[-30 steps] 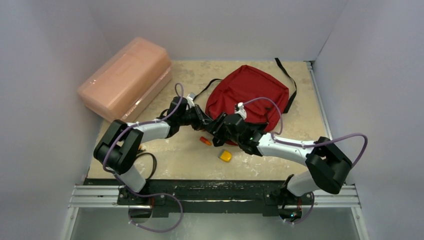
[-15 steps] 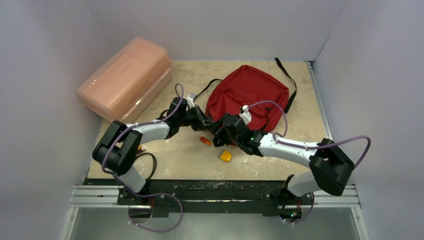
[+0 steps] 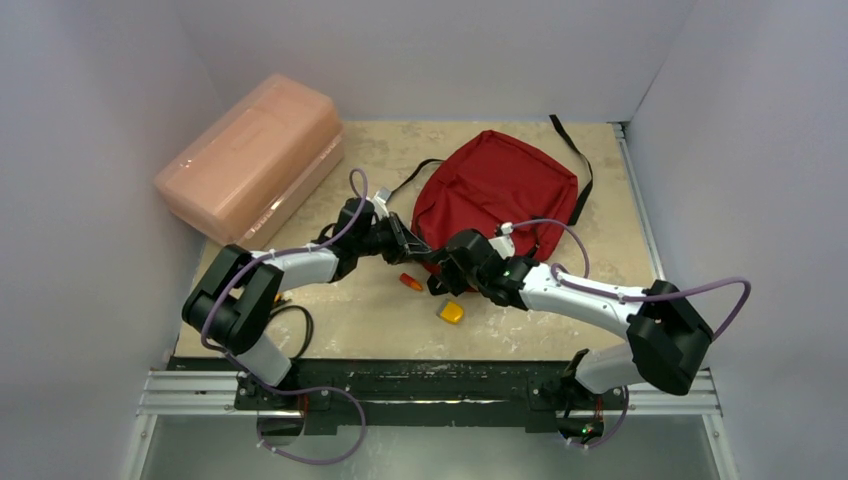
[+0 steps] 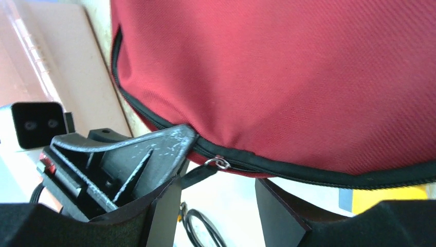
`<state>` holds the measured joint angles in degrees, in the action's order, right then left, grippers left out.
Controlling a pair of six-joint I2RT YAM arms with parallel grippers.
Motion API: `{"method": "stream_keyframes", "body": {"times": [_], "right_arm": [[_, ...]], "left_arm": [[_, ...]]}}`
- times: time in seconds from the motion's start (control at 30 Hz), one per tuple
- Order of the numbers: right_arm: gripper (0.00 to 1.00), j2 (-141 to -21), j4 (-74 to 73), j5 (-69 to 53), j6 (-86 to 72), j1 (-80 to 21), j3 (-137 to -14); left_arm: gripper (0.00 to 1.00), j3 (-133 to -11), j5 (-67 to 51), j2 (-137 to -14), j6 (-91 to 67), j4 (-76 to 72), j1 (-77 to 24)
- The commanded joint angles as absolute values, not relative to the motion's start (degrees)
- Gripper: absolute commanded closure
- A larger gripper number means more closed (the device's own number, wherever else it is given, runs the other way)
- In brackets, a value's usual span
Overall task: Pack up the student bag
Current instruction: Zip the student bag at the center of the board.
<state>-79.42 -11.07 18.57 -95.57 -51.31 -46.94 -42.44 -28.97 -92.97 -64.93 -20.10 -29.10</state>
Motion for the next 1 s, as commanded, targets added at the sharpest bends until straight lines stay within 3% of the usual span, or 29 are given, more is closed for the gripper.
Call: {"method": "stream_keyframes", "body": {"times": [0.0, 0.2, 0.33, 0.43, 0.57, 0.63, 0.7, 0.77, 0.97], "right_arm": [[0.42, -78.67, -16.14, 20.84, -103.86, -50.73, -49.29], [0.48, -80.29, -15.53, 19.38, -105.16, -50.06, -49.27], [0.61, -81.23, -15.44, 19.83, -103.16, -49.95, -51.36], [0.43, -81.78, -17.55, 20.12, -101.28, -49.92, -53.75], [0.42, -81.08, -16.27, 20.37, -102.41, -49.80, -53.18], [0.49, -81.92, -16.22, 19.12, -102.84, -49.38, -53.25], [0.67, -82.98, -16.13, 17.44, -102.87, -48.72, -53.41], [0.76, -83.74, -15.99, 16.83, -102.17, -48.29, -54.00], [0.76, -85.76, -16.88, 16.01, -99.94, -47.84, -55.75]], "left_arm": [[1.00, -41.06, -28.51, -90.21, -64.33, -24.95, -29.81], [1.00, -41.12, -28.05, -89.92, -64.09, -25.19, -30.12], [1.00, -40.96, -27.49, -89.65, -63.43, -25.00, -30.21], [1.00, -40.80, -26.87, -89.41, -62.34, -25.02, -30.51], [1.00, -40.20, -25.66, -89.04, -61.45, -26.14, -31.18], [1.00, -39.91, -25.54, -88.99, -61.23, -27.15, -31.20], [1.00, -39.75, -25.09, -88.67, -60.43, -27.64, -31.18], [1.00, -39.57, -24.89, -88.35, -59.82, -28.16, -31.12], [1.00, -39.64, -24.37, -88.19, -57.69, -28.23, -31.61]]}}
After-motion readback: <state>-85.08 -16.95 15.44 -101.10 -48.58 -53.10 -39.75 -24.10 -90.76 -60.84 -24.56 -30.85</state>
